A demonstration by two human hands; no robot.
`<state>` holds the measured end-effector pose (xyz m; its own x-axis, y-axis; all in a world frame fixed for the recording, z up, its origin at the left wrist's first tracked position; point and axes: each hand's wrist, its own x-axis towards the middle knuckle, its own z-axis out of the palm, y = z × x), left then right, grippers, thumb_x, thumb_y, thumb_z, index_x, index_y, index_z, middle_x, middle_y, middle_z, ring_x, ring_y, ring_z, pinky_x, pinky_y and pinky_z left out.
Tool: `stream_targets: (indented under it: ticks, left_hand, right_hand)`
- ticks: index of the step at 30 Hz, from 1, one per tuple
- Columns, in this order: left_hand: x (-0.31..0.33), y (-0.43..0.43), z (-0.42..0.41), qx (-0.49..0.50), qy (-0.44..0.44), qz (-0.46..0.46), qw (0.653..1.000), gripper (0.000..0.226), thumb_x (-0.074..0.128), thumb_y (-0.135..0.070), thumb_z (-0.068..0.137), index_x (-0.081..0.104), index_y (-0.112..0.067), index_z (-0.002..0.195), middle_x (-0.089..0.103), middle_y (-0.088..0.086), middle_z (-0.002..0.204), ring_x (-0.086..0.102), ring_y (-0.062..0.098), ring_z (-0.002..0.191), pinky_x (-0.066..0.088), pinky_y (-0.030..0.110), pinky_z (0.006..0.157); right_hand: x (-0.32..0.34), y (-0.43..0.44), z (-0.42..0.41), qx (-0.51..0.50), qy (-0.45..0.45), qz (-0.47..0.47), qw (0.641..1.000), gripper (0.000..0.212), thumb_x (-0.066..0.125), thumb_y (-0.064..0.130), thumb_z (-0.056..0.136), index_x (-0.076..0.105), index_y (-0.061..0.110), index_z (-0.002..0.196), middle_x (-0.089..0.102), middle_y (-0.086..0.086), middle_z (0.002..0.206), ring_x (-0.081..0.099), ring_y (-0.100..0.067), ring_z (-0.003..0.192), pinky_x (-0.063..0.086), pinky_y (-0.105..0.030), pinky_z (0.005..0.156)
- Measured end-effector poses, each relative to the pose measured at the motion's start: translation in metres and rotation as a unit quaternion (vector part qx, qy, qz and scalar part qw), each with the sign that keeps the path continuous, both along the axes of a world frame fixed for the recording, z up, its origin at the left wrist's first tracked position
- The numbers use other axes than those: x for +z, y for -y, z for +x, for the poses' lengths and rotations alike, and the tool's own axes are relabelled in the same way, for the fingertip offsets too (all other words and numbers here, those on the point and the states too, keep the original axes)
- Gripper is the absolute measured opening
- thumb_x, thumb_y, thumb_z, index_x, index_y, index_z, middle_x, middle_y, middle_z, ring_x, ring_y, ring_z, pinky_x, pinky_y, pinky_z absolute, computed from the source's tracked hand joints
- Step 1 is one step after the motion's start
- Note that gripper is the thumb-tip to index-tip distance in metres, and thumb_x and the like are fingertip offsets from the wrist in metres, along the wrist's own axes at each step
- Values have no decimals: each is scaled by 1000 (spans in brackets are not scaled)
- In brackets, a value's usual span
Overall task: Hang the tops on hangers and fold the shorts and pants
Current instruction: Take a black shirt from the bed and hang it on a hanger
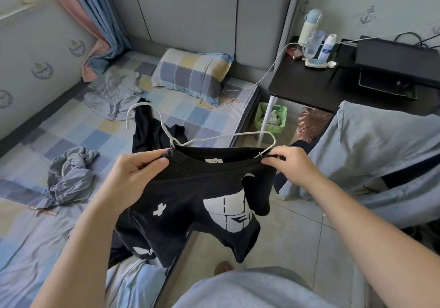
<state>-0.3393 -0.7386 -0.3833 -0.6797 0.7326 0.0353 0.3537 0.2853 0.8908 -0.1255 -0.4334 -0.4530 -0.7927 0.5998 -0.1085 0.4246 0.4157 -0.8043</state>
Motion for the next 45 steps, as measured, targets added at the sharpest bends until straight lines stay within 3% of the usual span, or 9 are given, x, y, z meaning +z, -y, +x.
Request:
stream_targets:
  ticks: [4, 7, 11, 18, 27, 32, 39, 42, 45]
  left_hand:
    - [-1, -5, -2, -38, -43, -131, 990, 33, 63, -41, 95, 60, -73, 104, 75, -18, 81, 66, 4, 64, 48, 8, 63]
    - [1, -18, 13, -93, -49, -161, 981, 40, 60, -38, 98, 58, -77, 97, 70, -14, 64, 55, 1, 47, 41, 11, 51]
    - [-1, -48, 40, -130, -128, -138, 973, 36, 62, -32, 98, 59, -61, 118, 67, -27, 70, 57, 2, 52, 44, 16, 53]
    - [-16, -50, 49, -143, -197, -99, 965, 49, 66, -5, 85, 65, -34, 124, 64, -17, 108, 62, 9, 93, 55, 36, 80]
    - [-25, -30, 33, -11, -342, 24, 939, 17, 60, -14, 97, 74, -11, 107, 70, -3, 97, 62, 23, 89, 51, 33, 79]
    - [-29, -28, 41, -8, -322, -29, 946, 26, 46, -16, 101, 67, -1, 104, 64, 0, 89, 54, 24, 85, 39, 24, 78]
    - [-32, -36, 49, -65, -249, -113, 960, 37, 29, -37, 103, 59, -15, 99, 55, -7, 94, 44, 20, 94, 42, 49, 89]
    - [-39, -34, 46, -64, -245, -104, 962, 27, 48, -49, 96, 56, -28, 112, 53, -9, 116, 44, 18, 108, 39, 44, 99]
    - [-55, -26, 43, -28, -217, -88, 972, 51, 74, -25, 88, 48, -28, 132, 46, -5, 132, 51, 18, 115, 44, 39, 97]
  right_hand:
    - [4, -3, 0, 27, 24, 37, 999, 14, 65, 37, 93, 76, 28, 95, 73, -1, 94, 66, -21, 91, 53, -46, 89]
    - [15, 4, -8, 59, 11, 81, 995, 20, 57, 28, 101, 74, 19, 107, 70, 4, 105, 62, -12, 103, 48, -34, 94]
    - [44, 52, -30, 124, -27, 50, 991, 32, 47, 36, 104, 67, 10, 101, 67, -2, 79, 60, -5, 68, 44, -36, 64]
    - [65, 78, -29, 184, -80, -32, 979, 19, 44, 23, 103, 45, 10, 89, 58, -14, 77, 55, -33, 71, 47, -47, 71]
    - [65, 49, -6, 126, -95, -46, 986, 25, 56, 23, 103, 76, 19, 89, 44, 15, 48, 44, -3, 47, 35, -11, 56]
    - [71, 41, 6, 129, -49, -40, 990, 31, 55, 29, 103, 73, 22, 78, 38, 10, 47, 37, -6, 44, 33, -12, 52]
    - [73, 51, 11, 146, -31, -12, 989, 32, 57, 25, 102, 67, 18, 72, 47, 13, 49, 47, -4, 49, 36, -10, 53]
    - [71, 52, 15, 118, -56, -46, 990, 34, 56, 22, 103, 64, 10, 71, 36, 13, 41, 40, -5, 39, 31, -8, 44]
    - [74, 49, 19, 106, -81, -37, 990, 36, 55, 18, 103, 65, 4, 71, 35, 17, 41, 43, -3, 39, 33, -6, 45]
